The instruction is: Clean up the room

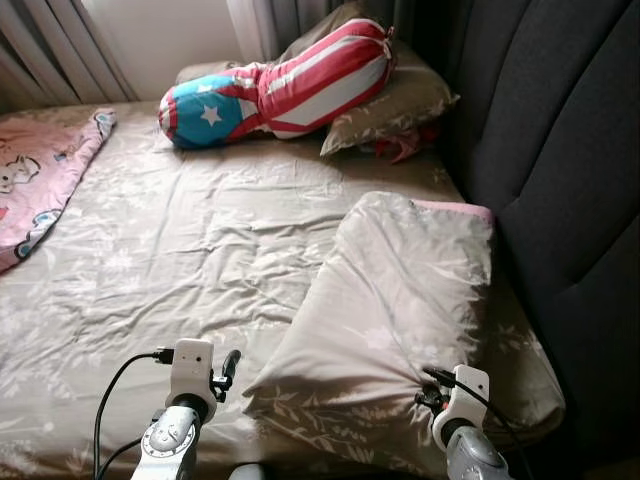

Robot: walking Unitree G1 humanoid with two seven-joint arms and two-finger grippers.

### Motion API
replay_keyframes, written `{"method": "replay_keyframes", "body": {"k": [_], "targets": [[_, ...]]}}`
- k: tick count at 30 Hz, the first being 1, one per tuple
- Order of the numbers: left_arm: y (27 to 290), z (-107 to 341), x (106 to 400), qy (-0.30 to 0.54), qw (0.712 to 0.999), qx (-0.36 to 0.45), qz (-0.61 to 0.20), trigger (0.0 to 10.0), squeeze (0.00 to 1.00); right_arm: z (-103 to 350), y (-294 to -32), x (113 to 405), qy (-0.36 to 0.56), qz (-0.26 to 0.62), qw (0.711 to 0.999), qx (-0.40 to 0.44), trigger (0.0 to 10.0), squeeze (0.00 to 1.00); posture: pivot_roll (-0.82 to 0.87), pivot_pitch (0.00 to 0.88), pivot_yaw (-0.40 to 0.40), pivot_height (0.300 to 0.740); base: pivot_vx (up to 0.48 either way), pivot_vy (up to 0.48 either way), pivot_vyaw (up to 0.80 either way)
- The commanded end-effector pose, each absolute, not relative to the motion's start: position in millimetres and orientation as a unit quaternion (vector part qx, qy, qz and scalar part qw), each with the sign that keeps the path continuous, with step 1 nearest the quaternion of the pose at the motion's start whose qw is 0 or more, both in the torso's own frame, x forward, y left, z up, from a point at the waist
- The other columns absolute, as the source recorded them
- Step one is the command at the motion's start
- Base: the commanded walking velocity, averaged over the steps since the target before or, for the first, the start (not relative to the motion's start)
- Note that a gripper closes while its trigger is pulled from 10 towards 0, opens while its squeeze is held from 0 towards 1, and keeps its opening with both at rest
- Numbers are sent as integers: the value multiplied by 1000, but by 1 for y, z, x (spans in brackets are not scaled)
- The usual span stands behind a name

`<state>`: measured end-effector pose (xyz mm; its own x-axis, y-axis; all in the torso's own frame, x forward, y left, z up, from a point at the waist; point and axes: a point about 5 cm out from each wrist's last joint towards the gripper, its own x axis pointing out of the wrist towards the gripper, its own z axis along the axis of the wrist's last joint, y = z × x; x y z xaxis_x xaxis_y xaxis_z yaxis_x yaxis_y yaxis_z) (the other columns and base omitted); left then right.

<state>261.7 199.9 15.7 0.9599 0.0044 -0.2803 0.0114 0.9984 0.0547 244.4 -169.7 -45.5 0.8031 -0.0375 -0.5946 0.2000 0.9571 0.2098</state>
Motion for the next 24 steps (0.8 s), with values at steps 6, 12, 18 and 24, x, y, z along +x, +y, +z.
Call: {"method": "replay_keyframes", "body": {"k": [6,12,18,24], "targets": [[198,7,261,147,989,18,11,10000,0,-36,-181,248,255,-65,955,135,10000,0,-29,0,-3,670,0,0,0],[203,-1,256,159,987,15,19,10000,0,-40,-182,246,270,-83,950,129,10000,0,-30,0,4,700,0,0,0],[209,-19,246,211,977,-4,32,10000,0,-45,-175,240,285,-71,947,128,10000,0,-25,0,0,740,0,0,0],[213,-27,239,230,972,-7,45,10000,0,-48,-174,237,296,-71,944,125,10000,0,-9,0,-7,740,0,0,0]]}}
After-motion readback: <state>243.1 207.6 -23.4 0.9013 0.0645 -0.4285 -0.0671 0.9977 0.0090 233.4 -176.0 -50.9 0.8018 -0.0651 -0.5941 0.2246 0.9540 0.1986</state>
